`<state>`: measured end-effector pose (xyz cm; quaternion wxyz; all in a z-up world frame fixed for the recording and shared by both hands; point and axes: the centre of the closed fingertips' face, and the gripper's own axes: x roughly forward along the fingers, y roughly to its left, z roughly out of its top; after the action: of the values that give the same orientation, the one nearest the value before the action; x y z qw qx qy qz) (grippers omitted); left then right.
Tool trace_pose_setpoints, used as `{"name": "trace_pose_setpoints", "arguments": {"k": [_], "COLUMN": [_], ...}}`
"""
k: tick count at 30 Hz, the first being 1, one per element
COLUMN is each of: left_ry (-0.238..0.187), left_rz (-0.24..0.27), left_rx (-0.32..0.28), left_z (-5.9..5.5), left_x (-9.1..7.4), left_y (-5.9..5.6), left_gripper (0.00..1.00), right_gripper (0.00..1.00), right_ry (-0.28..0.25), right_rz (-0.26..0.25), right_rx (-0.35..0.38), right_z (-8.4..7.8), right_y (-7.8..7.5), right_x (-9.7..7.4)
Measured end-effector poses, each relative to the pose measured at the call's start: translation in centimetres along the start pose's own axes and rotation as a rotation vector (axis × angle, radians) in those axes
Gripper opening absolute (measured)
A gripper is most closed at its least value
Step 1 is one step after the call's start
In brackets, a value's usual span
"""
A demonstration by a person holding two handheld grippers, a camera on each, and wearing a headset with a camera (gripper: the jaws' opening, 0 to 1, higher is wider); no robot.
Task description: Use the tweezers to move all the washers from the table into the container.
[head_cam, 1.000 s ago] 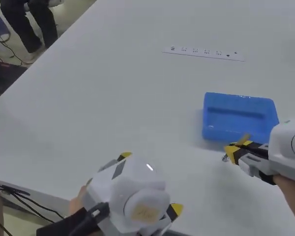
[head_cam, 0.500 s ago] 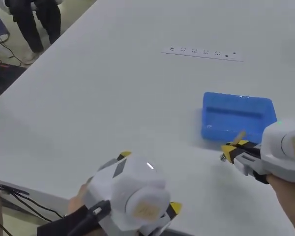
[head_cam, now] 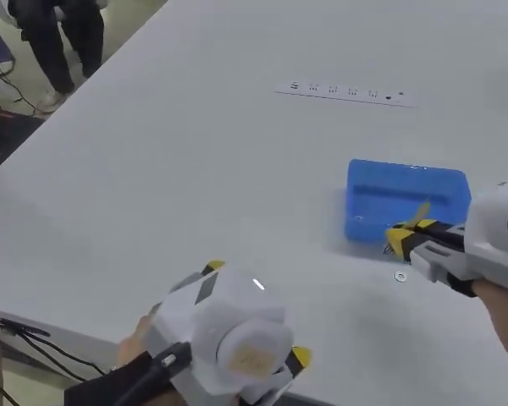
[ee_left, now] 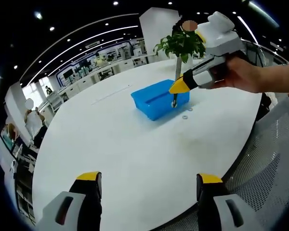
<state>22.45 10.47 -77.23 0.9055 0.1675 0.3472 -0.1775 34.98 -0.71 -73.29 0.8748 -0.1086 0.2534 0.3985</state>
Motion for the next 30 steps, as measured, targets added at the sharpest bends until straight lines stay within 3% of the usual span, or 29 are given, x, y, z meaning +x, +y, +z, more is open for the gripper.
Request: {"name": "trace_pose_setpoints", "arguments": {"k": [7, 13, 17, 22, 30], "left_ry": [0.003, 0.008, 0.016, 0.022, 0.035], "left_rz": [-0.002, -0.005, -0.012, -0.021, -0.018], "left_rx": [0.006, 0.009, 0.014, 0.009, 0.020], "left_z": [-0.1, -0.1, -0.3, -0.4, -0.6], "left_x": [0.0, 0.1, 0.1, 0.1, 0.2], "left_y": [-0.1, -0.1, -0.3, -0.4, -0.4], "left_gripper": [0.81, 0.80, 0.81, 0.82, 0.81], "right_gripper": [0.03, 0.03, 0.03, 0.03, 0.03], "right_ry": [-0.056, -0.064, -0.050, -0.007, 0.027], "right_rz": [-0.016, -0.042, -0.048, -0.045, -0.032], "right_rx": [0.032, 0.040, 0.051, 0.092, 0.139], "right_z": [2.3, 2.8, 2.3, 0.5, -0.9], "right_y": [-1.6, -3.2, -3.9, -4.5, -4.4], "right_x": [-0.3, 0.6, 1.6, 3.4, 5.0]}}
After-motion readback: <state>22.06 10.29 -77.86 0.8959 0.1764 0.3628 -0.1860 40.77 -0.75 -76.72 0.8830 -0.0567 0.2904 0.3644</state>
